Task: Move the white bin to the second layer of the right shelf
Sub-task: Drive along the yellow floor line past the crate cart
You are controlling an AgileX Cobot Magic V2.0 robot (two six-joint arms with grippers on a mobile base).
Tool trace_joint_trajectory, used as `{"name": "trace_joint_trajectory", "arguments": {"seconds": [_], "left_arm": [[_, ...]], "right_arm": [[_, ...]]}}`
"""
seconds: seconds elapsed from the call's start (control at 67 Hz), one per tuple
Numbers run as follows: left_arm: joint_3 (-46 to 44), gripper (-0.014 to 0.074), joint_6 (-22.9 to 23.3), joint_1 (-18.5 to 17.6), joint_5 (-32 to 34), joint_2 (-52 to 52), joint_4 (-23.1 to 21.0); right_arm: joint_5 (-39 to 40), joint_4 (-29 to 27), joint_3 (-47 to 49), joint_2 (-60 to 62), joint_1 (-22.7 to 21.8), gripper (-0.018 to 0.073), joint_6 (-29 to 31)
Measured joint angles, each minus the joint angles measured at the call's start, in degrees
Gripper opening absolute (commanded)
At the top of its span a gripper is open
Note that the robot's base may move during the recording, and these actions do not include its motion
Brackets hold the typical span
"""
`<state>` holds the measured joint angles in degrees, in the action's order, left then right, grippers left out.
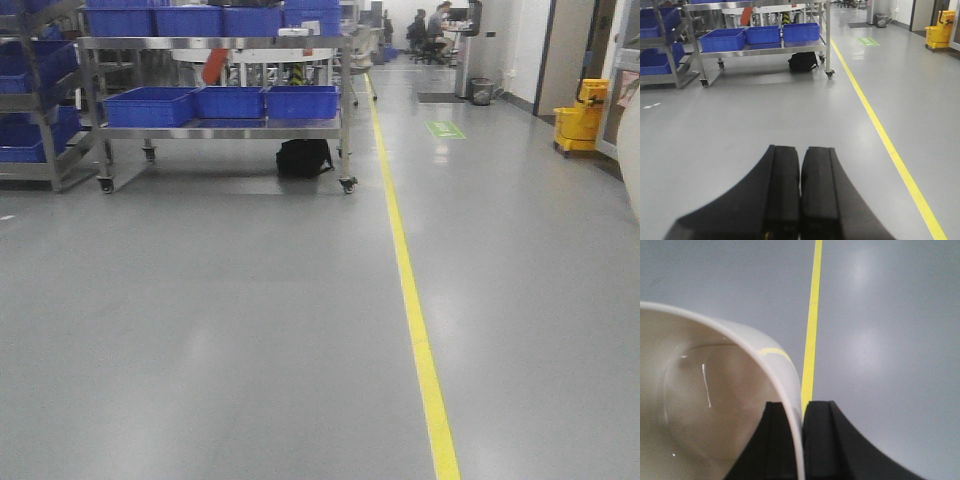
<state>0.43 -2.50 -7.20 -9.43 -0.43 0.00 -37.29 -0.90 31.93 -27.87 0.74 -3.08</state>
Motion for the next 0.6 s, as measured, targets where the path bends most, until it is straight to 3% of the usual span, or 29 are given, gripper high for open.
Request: {"name": "trace_joint_trajectory", "arguments": {"seconds": [0.597], "left_arm": [[0.0,0.0085,0.0,0.0,0.0,0.0,0.0]], "right_arm": [[0.0,0.0,0.0,0.0,0.0,0.0049,0.0]]}}
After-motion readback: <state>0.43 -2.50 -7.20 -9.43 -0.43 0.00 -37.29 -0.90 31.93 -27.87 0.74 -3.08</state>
